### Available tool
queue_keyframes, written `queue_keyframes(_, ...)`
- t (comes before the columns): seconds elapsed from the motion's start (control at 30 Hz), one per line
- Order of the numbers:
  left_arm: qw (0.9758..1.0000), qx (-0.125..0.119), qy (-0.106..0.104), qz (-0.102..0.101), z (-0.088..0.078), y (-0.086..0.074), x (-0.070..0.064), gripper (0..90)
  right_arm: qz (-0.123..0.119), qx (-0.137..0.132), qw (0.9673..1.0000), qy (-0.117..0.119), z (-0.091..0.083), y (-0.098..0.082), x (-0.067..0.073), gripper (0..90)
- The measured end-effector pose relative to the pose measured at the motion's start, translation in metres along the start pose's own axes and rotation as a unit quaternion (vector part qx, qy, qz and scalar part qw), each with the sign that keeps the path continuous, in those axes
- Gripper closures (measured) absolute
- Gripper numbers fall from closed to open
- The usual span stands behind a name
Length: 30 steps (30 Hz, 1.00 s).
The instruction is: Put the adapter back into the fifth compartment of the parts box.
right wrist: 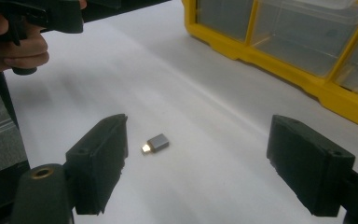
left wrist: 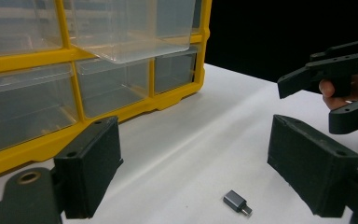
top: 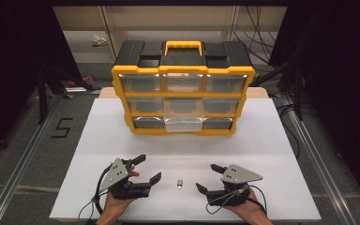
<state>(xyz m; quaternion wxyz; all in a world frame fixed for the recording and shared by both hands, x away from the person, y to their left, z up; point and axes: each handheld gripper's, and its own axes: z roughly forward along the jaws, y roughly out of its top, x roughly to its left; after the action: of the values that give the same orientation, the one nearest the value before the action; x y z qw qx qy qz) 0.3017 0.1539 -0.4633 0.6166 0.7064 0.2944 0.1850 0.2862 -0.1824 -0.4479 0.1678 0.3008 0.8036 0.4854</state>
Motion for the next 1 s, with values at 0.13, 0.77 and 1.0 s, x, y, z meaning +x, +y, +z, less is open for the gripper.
queue_keyframes(0.13, 1.0000, -0.001, -0.001, -0.002, 0.000, 0.000, 0.000, 16.8, -0.002, 0.006, 1.0000, 0.003, 0.004, 0.002, 0.001, 21.2)
queue_keyframes(0.77, 0.9998, -0.010, -0.006, -0.017, -0.001, 0.001, 0.001, 17.1, -0.015, 0.032, 0.9993, 0.014, 0.028, 0.018, 0.005, 21.4)
queue_keyframes(1.0, 0.9999, -0.010, -0.003, -0.013, -0.001, 0.000, 0.001, 17.2, -0.013, 0.052, 0.9985, 0.010, 0.037, 0.021, 0.004, 21.7)
